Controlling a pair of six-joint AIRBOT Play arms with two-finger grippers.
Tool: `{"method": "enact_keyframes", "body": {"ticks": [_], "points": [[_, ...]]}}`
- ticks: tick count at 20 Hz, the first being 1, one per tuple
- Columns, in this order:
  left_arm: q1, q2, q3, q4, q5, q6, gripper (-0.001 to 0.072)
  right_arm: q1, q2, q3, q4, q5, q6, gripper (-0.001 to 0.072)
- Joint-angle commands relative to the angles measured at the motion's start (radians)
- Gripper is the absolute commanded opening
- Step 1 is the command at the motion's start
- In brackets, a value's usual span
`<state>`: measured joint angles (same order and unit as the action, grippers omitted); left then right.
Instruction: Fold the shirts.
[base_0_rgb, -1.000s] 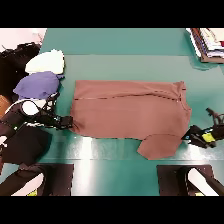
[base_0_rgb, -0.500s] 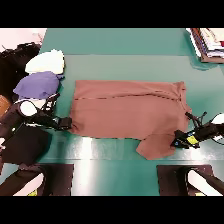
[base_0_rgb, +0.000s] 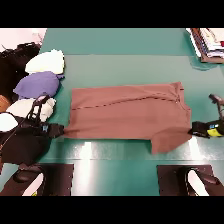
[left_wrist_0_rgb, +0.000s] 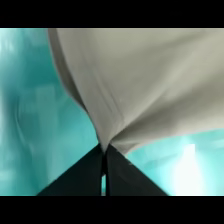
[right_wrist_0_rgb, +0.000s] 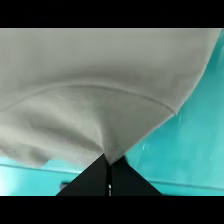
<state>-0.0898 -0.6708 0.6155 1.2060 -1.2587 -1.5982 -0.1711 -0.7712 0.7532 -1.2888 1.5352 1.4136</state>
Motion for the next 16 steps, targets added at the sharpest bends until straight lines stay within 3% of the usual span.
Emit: {"method": "enact_keyframes", "body": {"ticks": [1,4,7,13,14,15,16], "points": [[0.000,-0.048,0.058,-0.008,0.216,-0.003,0.0022,0.064,-0.068,0.147,0.021,-0.069,0.003,0.0014],[0.000,-0.212,0.135,-0.008,0.361,0.001,0.0022,0.135,-0.271,0.286,0.022,-0.214,0.003,0.0014],[0.000,-0.428,0.242,-0.010,0.504,0.001,0.0022,0.158,-0.508,0.475,0.035,-0.265,0.003,0.0014],[0.000,-0.775,0.525,-0.010,0.508,0.034,0.0024,0.158,-0.834,0.761,0.042,-0.281,0.003,0.0017],[0.000,-0.796,0.555,-0.010,0.507,0.034,0.0073,0.158,-0.872,0.800,0.042,-0.269,0.002,0.0067],[0.000,-0.804,0.577,-0.010,0.510,0.034,0.0428,0.156,-0.909,0.840,0.042,-0.253,-0.003,0.0259],[0.001,-0.804,0.594,-0.009,0.512,0.034,0.0720,0.154,-0.938,0.877,0.042,-0.233,-0.006,0.0350]]}}
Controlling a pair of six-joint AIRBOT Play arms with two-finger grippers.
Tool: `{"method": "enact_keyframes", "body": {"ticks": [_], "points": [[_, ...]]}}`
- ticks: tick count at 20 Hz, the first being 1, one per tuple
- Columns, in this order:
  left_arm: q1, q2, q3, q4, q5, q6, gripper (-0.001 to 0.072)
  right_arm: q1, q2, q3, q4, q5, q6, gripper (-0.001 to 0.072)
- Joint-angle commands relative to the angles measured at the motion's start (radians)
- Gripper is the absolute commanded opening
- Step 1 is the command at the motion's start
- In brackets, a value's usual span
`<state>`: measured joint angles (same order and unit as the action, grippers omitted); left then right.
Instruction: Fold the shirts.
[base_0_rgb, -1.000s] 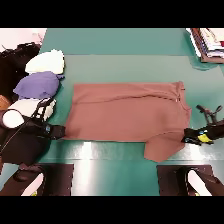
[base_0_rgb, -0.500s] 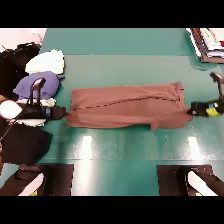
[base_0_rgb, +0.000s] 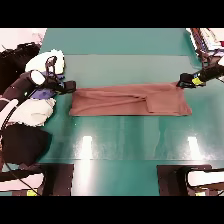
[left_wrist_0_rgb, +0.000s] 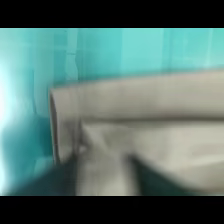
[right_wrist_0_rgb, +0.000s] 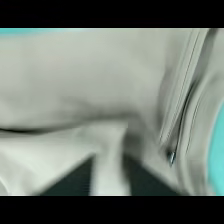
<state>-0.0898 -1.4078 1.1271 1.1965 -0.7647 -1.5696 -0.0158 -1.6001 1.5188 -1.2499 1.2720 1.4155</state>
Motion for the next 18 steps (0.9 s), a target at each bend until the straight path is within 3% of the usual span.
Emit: {"method": "enact_keyframes", "body": {"ticks": [1,3,7,9,11,13,18], "points": [[0.003,-0.067,0.106,0.001,-0.001,0.006,0.0697,-0.011,-0.135,0.150,0.003,0.058,-0.024,0.0351],[0.003,-0.060,0.163,0.016,-0.079,0.006,0.0604,-0.039,-0.162,0.202,0.024,0.123,-0.066,0.0373],[0.002,-0.058,0.242,-0.004,-0.212,0.006,0.0602,-0.179,-0.164,0.174,0.137,0.199,-0.135,0.0393],[0.002,-0.058,0.239,-0.042,-0.228,0.006,0.0602,-0.266,-0.164,0.100,0.240,0.198,-0.161,0.0627],[-0.018,-0.059,0.239,-0.054,-0.245,0.005,0.0598,-0.344,-0.164,0.016,0.295,0.167,-0.193,0.0635],[-0.057,-0.061,0.238,-0.053,-0.241,0.007,0.0061,-0.400,-0.179,-0.043,0.345,0.148,-0.246,0.0634],[-0.161,-0.073,0.238,-0.055,-0.173,-0.012,0.0041,-0.423,-0.290,-0.068,0.471,0.199,-0.341,0.0632]]}}
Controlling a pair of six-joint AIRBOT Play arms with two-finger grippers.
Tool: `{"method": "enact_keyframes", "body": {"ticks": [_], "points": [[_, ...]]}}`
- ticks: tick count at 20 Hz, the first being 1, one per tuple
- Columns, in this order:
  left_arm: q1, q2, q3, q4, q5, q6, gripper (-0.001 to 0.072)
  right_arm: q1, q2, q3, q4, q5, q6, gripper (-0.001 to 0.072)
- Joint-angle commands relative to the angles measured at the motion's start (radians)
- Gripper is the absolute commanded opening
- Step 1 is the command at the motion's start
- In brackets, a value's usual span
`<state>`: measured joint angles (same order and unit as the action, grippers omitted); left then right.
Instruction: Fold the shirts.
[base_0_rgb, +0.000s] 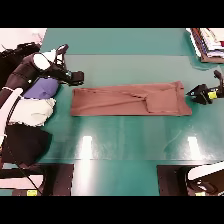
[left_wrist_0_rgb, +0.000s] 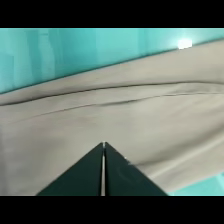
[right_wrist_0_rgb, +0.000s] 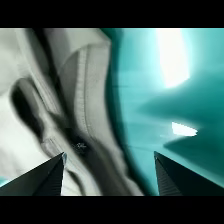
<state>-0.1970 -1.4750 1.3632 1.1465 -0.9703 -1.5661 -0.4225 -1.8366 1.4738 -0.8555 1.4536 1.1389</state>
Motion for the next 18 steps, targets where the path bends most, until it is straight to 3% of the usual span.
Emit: {"method": "enact_keyframes", "body": {"ticks": [1,4,7,11,12,18], "points": [[-0.074,-0.009,0.002,-0.005,0.038,-0.027,0.0023,0.001,-0.068,-0.023,0.087,0.019,-0.068,0.0632],[-0.143,-0.031,0.002,-0.007,0.041,-0.045,0.0023,0.069,-0.098,-0.023,0.121,0.055,-0.108,0.0623],[-0.209,-0.070,0.005,-0.048,0.116,-0.058,0.0022,0.120,-0.091,-0.023,0.127,0.067,-0.137,0.0487],[-0.269,-0.169,0.053,-0.124,0.175,-0.057,0.0022,0.138,-0.029,-0.023,0.128,0.068,-0.149,0.0050],[-0.285,-0.200,0.078,-0.129,0.175,-0.057,0.0022,0.138,-0.002,-0.023,0.129,0.065,-0.149,0.0015],[-0.375,-0.414,0.322,-0.138,0.173,-0.057,0.0022,0.197,0.227,0.047,0.156,0.063,-0.024,0.0014]]}}
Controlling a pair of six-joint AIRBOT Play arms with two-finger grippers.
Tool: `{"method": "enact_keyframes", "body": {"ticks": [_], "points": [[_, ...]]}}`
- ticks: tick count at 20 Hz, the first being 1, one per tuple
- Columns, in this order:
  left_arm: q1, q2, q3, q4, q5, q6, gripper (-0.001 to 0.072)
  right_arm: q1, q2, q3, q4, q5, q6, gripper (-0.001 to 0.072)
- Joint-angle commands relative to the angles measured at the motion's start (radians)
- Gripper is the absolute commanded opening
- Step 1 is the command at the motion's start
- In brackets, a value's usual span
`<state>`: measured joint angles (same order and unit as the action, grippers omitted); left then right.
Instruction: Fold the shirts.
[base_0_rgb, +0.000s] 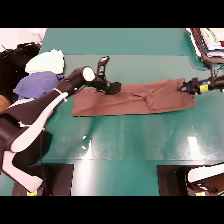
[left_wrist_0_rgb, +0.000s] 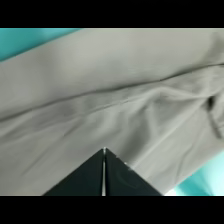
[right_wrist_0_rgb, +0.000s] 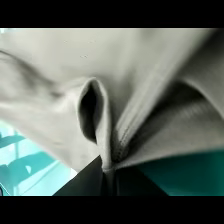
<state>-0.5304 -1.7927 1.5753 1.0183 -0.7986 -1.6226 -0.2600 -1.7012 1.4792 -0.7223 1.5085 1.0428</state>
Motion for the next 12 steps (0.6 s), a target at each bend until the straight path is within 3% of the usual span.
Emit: {"method": "enact_keyframes", "body": {"ticks": [1,5,12], "points": [[-0.054,-0.130,0.152,-0.010,-0.008,-0.001,0.0022,0.063,0.113,0.079,0.023,0.008,0.110,0.0014],[-0.097,-0.229,0.262,-0.022,-0.032,0.000,0.0022,0.211,0.141,0.241,0.023,0.009,0.211,0.0014],[-0.074,-0.243,0.266,0.003,-0.042,0.006,0.0022,0.416,0.141,0.365,0.024,-0.034,0.252,0.0014]]}}
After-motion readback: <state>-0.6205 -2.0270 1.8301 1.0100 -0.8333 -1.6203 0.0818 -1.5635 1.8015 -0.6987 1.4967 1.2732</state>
